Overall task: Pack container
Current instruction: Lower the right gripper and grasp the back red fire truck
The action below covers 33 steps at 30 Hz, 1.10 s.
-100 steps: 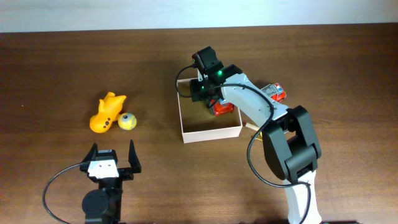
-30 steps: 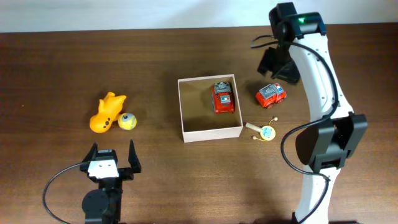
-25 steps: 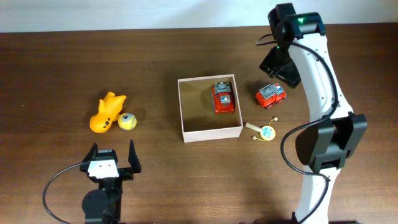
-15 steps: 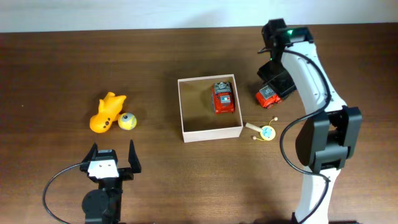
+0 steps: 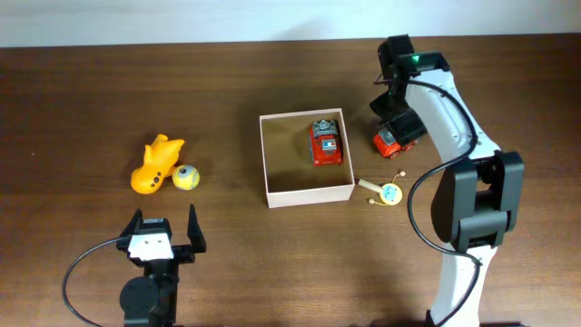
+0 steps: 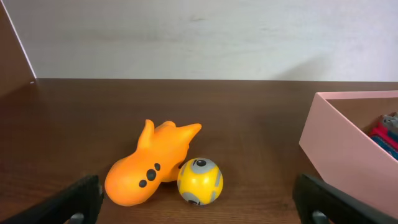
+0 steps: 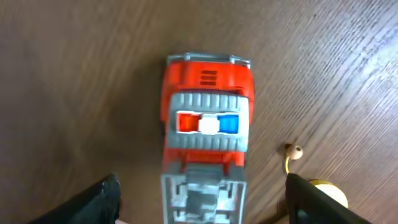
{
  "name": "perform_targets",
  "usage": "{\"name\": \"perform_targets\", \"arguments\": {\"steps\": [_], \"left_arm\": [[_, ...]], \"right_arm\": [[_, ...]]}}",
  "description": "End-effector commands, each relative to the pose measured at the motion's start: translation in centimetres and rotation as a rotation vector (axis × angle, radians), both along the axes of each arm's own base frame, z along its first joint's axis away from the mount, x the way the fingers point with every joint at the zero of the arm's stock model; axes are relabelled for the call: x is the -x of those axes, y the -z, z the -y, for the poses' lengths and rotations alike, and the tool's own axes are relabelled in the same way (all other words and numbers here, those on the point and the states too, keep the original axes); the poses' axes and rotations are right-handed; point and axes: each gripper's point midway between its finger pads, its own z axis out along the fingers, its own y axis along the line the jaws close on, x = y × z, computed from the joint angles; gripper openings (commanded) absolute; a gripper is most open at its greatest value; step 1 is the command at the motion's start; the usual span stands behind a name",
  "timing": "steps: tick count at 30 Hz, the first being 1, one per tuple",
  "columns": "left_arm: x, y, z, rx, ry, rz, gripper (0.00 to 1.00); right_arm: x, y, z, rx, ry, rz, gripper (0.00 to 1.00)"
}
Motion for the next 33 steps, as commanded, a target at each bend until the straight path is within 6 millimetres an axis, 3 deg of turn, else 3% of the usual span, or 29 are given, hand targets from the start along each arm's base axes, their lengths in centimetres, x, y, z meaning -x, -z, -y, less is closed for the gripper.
{"name": "perform_targets", "arguments": {"steps": [1, 8, 20, 27, 33], "left_arm": [[0.0, 0.1, 0.2, 0.004, 0.013, 0.002, 0.99], [0.0, 0.1, 0.3, 0.004, 0.013, 0.002, 0.99], [0.0, 0.1, 0.2, 0.004, 0.013, 0.002, 0.99], [0.0, 0.1, 0.3, 0.004, 0.013, 0.002, 0.99], [0.0, 0.1, 0.3, 0.004, 0.013, 0.002, 0.99]], "right_arm": [[0.9, 0.3, 0.0, 0.007, 0.007, -0.017, 0.8], [1.6, 1.6, 0.3, 0.021, 0.015, -0.039, 0.8], [0.6, 3.6, 0.6, 0.044, -0.039, 0.009, 0.78], [0.4, 3.4, 1.3, 0.088, -0.056, 0.013, 0.63], [0.4, 3.4, 1.3, 0.093, -0.065, 0.012, 0.56]]}}
